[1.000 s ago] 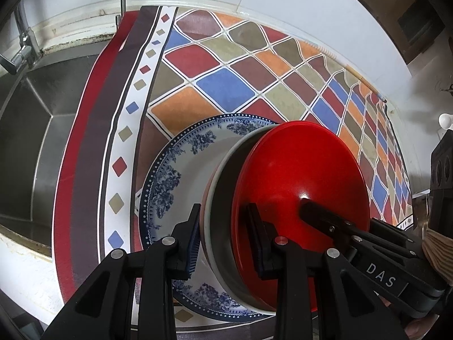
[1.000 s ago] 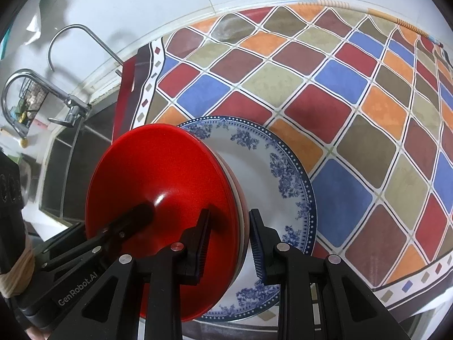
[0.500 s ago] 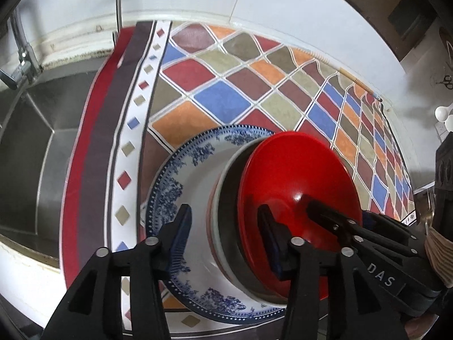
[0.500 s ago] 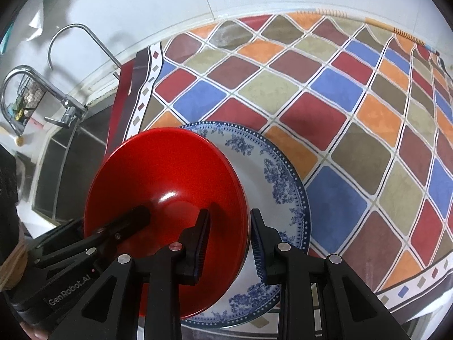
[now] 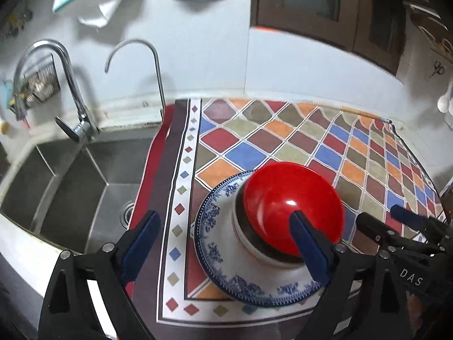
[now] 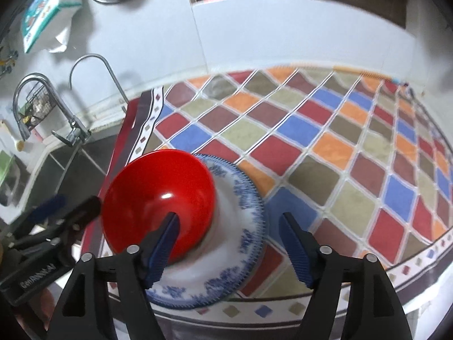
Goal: Organize plates and bowls
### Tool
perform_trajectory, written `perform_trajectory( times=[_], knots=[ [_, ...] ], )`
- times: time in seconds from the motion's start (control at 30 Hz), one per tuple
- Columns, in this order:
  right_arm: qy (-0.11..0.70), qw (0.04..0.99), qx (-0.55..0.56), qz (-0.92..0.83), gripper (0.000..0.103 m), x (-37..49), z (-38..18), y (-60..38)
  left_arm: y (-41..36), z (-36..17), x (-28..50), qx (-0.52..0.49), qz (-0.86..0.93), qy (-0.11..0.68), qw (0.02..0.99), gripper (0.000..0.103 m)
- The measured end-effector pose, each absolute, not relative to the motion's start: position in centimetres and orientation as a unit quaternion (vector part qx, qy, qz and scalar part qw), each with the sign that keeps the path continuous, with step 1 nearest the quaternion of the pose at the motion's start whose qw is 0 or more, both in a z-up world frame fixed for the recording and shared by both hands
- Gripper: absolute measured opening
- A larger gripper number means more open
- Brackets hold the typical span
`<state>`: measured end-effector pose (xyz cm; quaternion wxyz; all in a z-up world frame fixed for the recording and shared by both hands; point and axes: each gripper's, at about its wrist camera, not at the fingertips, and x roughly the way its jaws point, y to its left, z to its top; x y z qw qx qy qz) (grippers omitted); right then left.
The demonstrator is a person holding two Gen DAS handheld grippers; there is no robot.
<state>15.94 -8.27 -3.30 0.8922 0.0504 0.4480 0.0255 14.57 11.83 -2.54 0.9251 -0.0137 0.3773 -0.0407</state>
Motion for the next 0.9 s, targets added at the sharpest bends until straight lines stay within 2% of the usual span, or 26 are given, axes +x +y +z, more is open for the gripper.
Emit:
perform_trajectory(
  times=[0.23,0.5,0.9],
  knots=[
    [0.387,0.922,0.003,0.016,0.082,10.2,-1.0,-9.6,10.2,-1.8,8.5,-0.011,-0.041,0.355,0.934,0.102],
    [0.331,0.943,-0.041,0.013,0.085,3.4,0.9,-11.0,8.0,-1.9,2.4,0.004,-0.033,0.362,0.932,0.102],
    [0.323,0.946,-0.035,0.025,0.085,-5.2,1.9,-14.5,4.4,0.0,-6.5,0.04,-0.006,0.317,0.948,0.103]
  ],
)
